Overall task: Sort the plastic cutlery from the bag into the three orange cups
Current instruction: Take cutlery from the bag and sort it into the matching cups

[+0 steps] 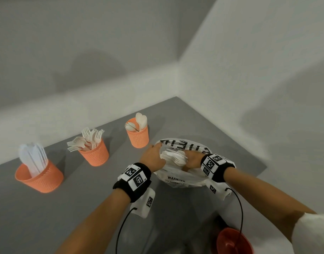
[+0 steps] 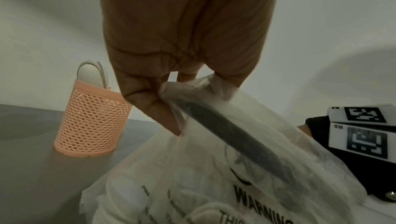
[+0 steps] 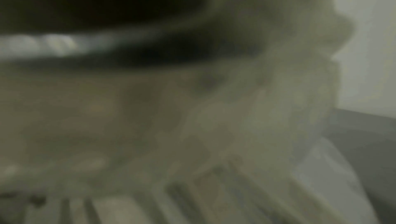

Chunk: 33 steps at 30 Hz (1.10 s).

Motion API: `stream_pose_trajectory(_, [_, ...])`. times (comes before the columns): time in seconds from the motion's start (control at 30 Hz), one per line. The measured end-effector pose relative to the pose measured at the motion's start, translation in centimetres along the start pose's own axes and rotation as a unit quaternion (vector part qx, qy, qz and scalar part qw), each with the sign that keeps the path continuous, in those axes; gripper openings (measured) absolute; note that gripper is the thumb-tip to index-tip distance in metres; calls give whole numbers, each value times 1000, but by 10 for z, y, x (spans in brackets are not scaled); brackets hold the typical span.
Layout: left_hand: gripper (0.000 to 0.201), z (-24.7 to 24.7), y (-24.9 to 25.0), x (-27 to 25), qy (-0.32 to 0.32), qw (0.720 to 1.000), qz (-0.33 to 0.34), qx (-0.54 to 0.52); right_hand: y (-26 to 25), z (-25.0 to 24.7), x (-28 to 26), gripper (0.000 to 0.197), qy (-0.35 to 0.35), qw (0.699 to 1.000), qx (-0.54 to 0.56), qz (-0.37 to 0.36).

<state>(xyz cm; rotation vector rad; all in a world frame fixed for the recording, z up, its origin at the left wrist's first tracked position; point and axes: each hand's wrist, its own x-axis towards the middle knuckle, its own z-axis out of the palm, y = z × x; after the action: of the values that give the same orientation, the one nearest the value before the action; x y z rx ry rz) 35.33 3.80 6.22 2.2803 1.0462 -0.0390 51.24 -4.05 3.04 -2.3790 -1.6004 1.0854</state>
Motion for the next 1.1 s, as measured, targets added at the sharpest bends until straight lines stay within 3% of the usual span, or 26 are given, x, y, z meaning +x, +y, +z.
stream_pose_trajectory(0.37, [65, -6, 2, -1, -22, 999, -26, -25, 2, -2, 2, 59, -10, 1000, -10, 16])
stream_pose_trajectory(0.63, [69, -9, 4, 0, -65, 987, -43, -138, 10, -11, 1, 54, 7, 1000, -4, 14])
stream_pose_trajectory(0.8, [64, -7, 7, 1, -68, 982, -32, -173, 11, -11, -1, 45, 25, 1000, 14, 6])
stream_pose_trajectory(0.93, [61, -5, 7, 5, -62, 971, -39, -226, 11, -11, -4, 25, 40, 998, 41, -10])
stream_pose_trajectory(1.1, [62, -1, 4, 4, -46, 956, -45, -287, 5, -17, -14, 13, 66, 979, 182, -63])
